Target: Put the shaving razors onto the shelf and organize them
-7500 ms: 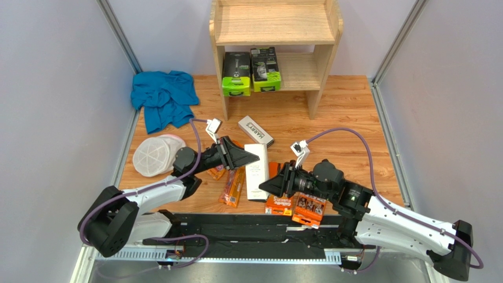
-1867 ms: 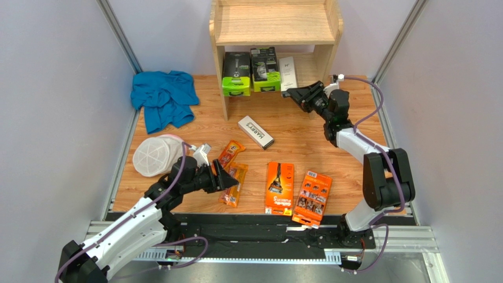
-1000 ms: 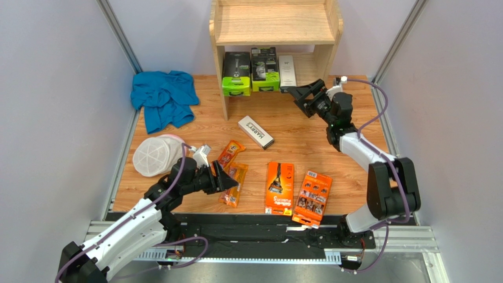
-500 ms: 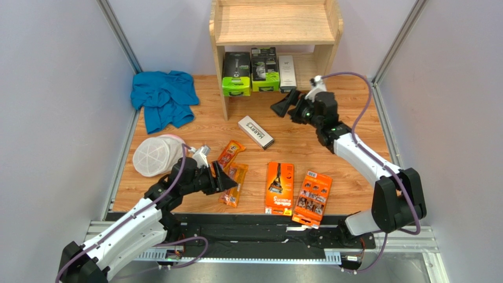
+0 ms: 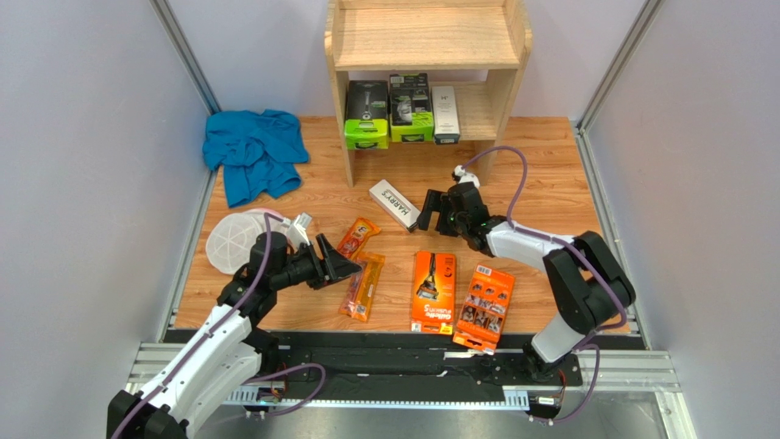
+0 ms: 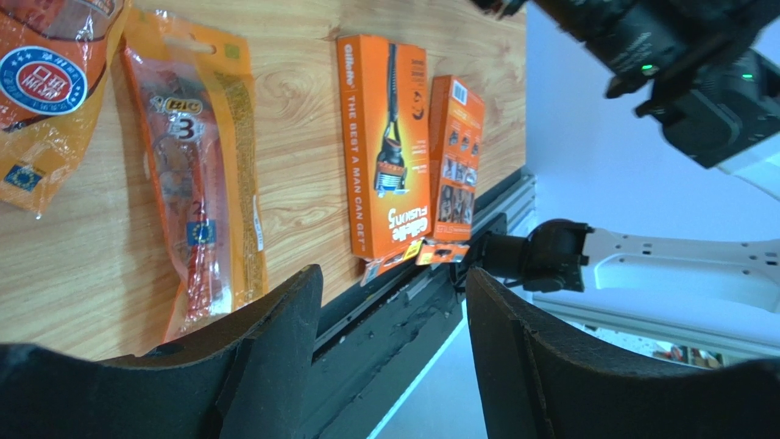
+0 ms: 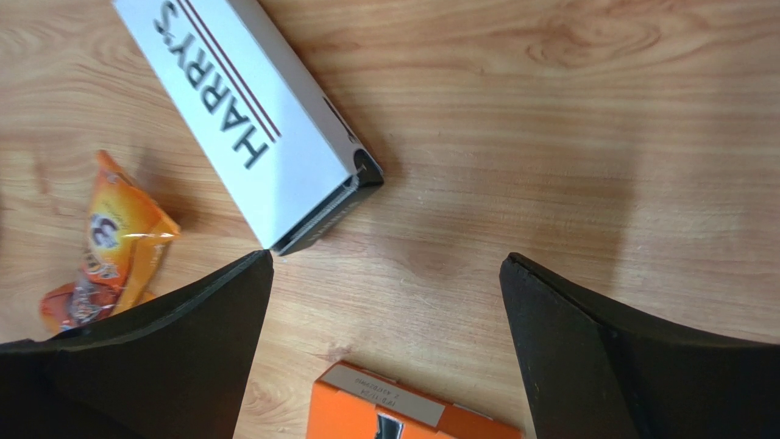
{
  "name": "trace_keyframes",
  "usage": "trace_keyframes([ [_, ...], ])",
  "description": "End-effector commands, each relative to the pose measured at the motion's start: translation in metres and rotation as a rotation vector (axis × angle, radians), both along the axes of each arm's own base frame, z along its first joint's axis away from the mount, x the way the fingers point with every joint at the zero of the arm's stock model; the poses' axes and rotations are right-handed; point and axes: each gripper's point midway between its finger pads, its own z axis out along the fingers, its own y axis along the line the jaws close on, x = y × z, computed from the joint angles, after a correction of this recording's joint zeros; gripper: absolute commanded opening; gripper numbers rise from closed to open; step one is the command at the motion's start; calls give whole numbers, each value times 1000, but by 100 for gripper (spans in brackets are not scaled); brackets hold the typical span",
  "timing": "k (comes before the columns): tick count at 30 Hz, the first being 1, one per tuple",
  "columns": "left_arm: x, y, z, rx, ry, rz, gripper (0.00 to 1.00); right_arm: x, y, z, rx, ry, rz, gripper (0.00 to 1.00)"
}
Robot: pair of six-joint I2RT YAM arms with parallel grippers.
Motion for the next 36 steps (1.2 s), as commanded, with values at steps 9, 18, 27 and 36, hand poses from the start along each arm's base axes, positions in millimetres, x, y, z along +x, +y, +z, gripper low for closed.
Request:
trace_keyframes([
  [9,-4,-6,18,-78,-23,-65,68,28,33,8,16,-105,-8,100],
  [18,-2,-7,15,-78,-18,-77,68,33,53,12,35,-127,81,100],
  [27,-4,-7,8,-72,-1,-83,68,42,72,-11,32,-89,117,100],
  [36,-3,-9,8,-69,-3,-96,67,44,77,-33,2,-34,107,98],
])
